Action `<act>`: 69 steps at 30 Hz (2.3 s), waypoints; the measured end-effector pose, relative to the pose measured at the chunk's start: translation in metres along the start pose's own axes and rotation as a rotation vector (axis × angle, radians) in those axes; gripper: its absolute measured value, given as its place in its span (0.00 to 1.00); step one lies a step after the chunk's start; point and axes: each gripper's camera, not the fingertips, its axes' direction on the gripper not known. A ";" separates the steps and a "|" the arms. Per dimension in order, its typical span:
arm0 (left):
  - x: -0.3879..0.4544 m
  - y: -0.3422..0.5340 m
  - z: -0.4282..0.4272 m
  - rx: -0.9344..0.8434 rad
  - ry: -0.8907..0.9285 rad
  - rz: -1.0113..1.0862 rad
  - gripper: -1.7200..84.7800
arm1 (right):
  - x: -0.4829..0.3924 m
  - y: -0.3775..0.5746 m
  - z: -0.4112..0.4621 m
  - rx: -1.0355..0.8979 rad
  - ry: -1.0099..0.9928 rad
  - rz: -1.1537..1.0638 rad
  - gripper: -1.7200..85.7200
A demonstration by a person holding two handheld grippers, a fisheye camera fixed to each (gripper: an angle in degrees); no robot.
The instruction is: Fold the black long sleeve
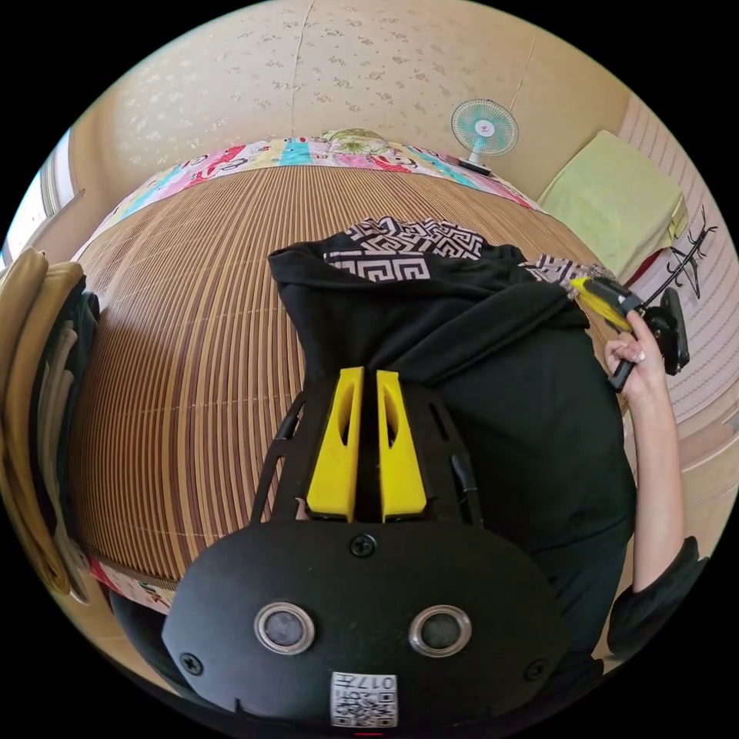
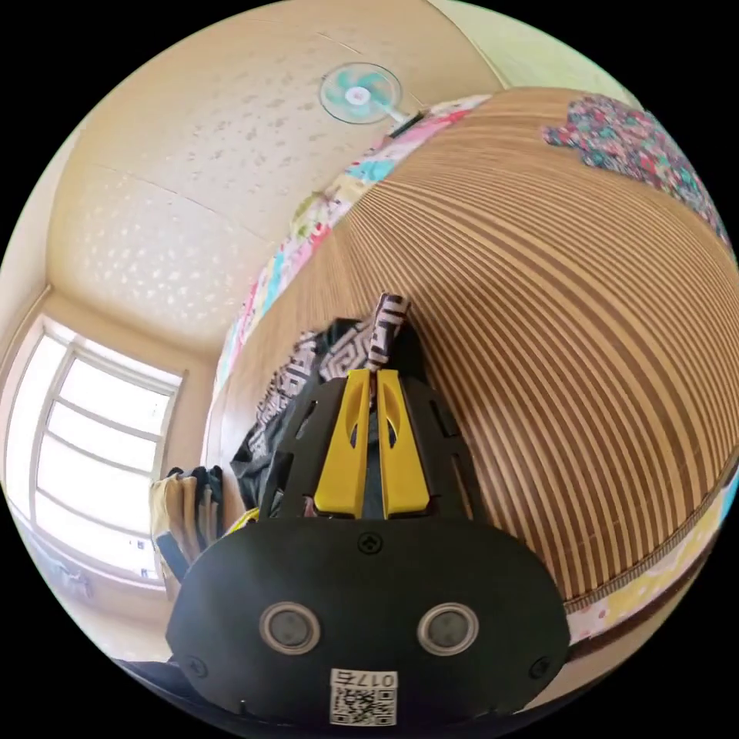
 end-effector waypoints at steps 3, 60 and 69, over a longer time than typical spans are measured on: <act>-0.006 0.001 -0.006 0.007 0.014 -0.009 0.07 | 0.023 0.027 -0.016 0.067 -0.166 0.028 0.04; -0.010 -0.200 -0.006 -0.229 -0.311 0.166 0.01 | -0.242 -0.122 0.174 -0.305 0.204 -0.551 0.03; -0.073 -0.102 -0.131 -0.060 0.061 0.127 0.12 | -0.228 -0.008 -0.002 0.007 0.296 -0.572 0.11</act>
